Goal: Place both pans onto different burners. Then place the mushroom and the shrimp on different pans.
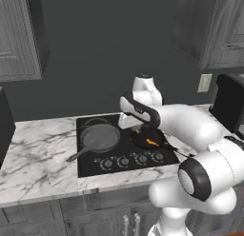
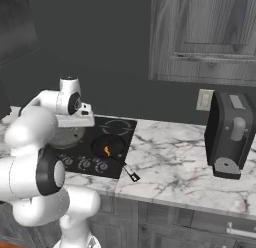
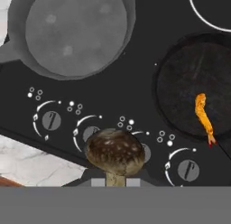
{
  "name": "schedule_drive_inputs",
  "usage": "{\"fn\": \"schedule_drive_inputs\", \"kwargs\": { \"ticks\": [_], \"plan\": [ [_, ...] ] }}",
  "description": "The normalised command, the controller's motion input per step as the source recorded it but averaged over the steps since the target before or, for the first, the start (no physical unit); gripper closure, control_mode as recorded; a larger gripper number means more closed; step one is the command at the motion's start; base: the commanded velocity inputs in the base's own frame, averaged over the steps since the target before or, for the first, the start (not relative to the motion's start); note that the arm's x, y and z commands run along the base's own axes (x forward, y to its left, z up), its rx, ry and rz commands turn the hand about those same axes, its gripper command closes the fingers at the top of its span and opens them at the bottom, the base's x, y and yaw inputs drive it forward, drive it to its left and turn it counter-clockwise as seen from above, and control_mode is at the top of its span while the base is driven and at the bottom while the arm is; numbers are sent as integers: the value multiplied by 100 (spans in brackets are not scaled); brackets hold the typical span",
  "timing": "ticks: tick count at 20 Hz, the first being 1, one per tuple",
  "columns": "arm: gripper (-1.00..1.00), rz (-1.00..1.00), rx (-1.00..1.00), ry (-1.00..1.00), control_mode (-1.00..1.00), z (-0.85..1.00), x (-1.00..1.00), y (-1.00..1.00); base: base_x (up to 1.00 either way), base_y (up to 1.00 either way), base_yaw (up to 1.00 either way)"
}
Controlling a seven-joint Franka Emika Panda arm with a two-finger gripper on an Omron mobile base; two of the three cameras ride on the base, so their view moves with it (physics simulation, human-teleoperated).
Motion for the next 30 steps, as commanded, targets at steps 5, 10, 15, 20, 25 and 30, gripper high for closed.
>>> {"fn": "schedule_drive_inputs", "kwargs": {
  "ticks": [5, 10, 15, 20, 25, 30],
  "plan": [
    [100, 0, 0, 0, -100, -6, 34, 49, 0, 0, 0],
    [100, 0, 0, 0, -100, -9, 29, 39, 0, 0, 0],
    [100, 0, 0, 0, -100, -21, 28, 42, 0, 0, 0],
    [100, 0, 0, 0, -100, -24, 26, 31, 0, 0, 0],
    [100, 0, 0, 0, -100, -25, 33, 4, 0, 0, 0],
    [100, 0, 0, 0, -100, -29, 33, 12, 0, 0, 0]
  ]
}}
